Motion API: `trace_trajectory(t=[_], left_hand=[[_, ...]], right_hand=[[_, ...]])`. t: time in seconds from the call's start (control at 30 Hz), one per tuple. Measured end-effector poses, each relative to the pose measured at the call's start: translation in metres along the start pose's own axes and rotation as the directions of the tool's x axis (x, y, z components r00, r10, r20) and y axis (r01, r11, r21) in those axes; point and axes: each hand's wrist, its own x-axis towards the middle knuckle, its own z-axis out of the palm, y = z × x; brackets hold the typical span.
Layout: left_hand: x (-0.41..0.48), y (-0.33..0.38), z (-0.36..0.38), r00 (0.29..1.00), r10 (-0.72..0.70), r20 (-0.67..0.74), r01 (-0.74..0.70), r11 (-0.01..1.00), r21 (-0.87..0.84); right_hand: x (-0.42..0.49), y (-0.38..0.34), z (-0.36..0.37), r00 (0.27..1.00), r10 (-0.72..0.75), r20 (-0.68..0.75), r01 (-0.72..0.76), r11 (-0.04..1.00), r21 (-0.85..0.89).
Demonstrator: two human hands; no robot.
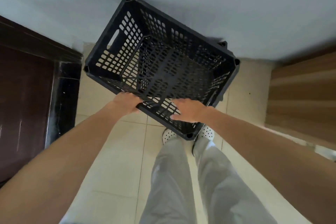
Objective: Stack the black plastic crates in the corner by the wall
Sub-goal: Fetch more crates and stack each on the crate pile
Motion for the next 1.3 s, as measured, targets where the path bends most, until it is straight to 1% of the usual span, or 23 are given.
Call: trace_trajectory(t=[0.07,0.1,0.17,0.23,0.33,0.4,0.53,0.63,0.7,0.87,1.03,1.1,1.3], left_hand=[[-0.001,-0.001,0.005,0.998,0.037,-0.05,-0.033,0.995,0.09],[-0.003,-0.001,0.005,0.994,0.071,-0.079,-0.058,0.987,0.149],[-0.003,-0.004,0.009,0.984,0.138,-0.116,-0.105,0.963,0.25],[-0.001,-0.01,0.015,0.976,0.164,-0.141,-0.116,0.948,0.295],[0.003,-0.014,0.016,0.974,0.181,-0.138,-0.135,0.946,0.294],[0.005,-0.008,0.014,0.97,0.186,-0.159,-0.141,0.955,0.262],[0.01,0.016,0.0,0.956,0.14,-0.257,-0.097,0.98,0.171],[0.023,0.039,-0.013,0.917,0.165,-0.362,-0.111,0.98,0.166],[0.034,0.054,-0.025,0.899,0.17,-0.403,-0.107,0.979,0.176],[0.051,0.087,-0.049,0.893,0.195,-0.405,-0.111,0.969,0.22],[0.057,0.093,-0.052,0.887,0.241,-0.394,-0.14,0.953,0.268],[0.06,0.09,-0.052,0.884,0.259,-0.389,-0.145,0.943,0.299],[0.068,0.084,-0.064,0.91,0.312,-0.274,-0.234,0.931,0.281]], right_hand=[[-0.002,-0.019,0.039,0.997,-0.003,0.078,0.002,1.0,0.019],[-0.003,-0.028,0.055,0.996,0.005,0.088,-0.008,0.999,0.04],[-0.003,-0.04,0.076,0.998,0.054,0.012,-0.055,0.991,0.12],[-0.003,-0.045,0.084,0.99,0.106,-0.095,-0.092,0.985,0.148],[-0.003,-0.046,0.085,0.981,0.138,-0.137,-0.13,0.989,0.071],[-0.006,-0.042,0.084,0.973,0.174,-0.154,-0.168,0.984,0.051],[-0.018,-0.01,0.066,0.962,0.203,-0.185,-0.208,0.978,-0.006],[-0.032,0.027,0.048,0.948,0.223,-0.229,-0.236,0.971,-0.034],[-0.038,0.054,0.036,0.936,0.237,-0.262,-0.259,0.964,-0.054],[-0.044,0.104,0.017,0.913,0.256,-0.316,-0.292,0.954,-0.069],[-0.041,0.115,0.022,0.911,0.26,-0.319,-0.281,0.959,-0.02],[-0.037,0.117,0.025,0.911,0.253,-0.327,-0.278,0.96,-0.032],[-0.033,0.123,0.027,0.914,0.222,-0.339,-0.254,0.966,-0.051]])
